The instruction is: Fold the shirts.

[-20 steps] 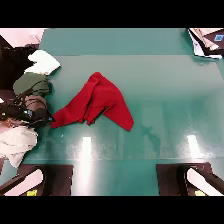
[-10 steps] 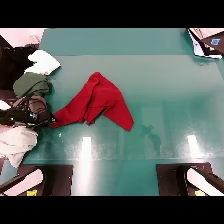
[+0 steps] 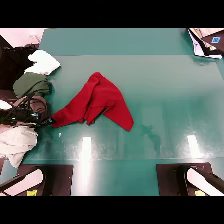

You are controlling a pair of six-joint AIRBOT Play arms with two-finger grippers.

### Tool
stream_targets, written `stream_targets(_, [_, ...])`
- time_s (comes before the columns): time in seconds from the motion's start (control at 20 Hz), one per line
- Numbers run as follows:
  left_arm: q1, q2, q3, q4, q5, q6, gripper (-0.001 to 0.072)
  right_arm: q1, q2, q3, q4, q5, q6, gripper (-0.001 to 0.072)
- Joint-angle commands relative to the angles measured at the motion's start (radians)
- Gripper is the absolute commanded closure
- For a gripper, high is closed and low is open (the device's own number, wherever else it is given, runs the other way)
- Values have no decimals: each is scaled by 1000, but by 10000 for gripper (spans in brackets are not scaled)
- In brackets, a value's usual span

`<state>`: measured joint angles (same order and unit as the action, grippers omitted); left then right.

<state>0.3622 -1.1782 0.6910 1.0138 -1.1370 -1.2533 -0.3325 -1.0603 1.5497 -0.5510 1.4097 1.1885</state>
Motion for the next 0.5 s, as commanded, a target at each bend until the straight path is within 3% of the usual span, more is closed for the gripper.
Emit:
stream_targets(0.0, [1,-1,13,-23,-28,5,686,17,-17,0,-8,-3,0,698])
stream_targets(0.2, [1,77,136,-27,-89,5,687,200,-138,0,-172,-4,68,696])
stream_targets(0.25, [1,105,178,-28,-103,5,687,269,-192,0,-209,-4,72,657])
stream_targets(0.35, [1,144,247,-28,-127,4,686,398,-315,0,-249,-21,71,160])
stream_targets(0.45, [1,152,294,-30,-164,3,685,501,-445,0,-306,-67,71,158])
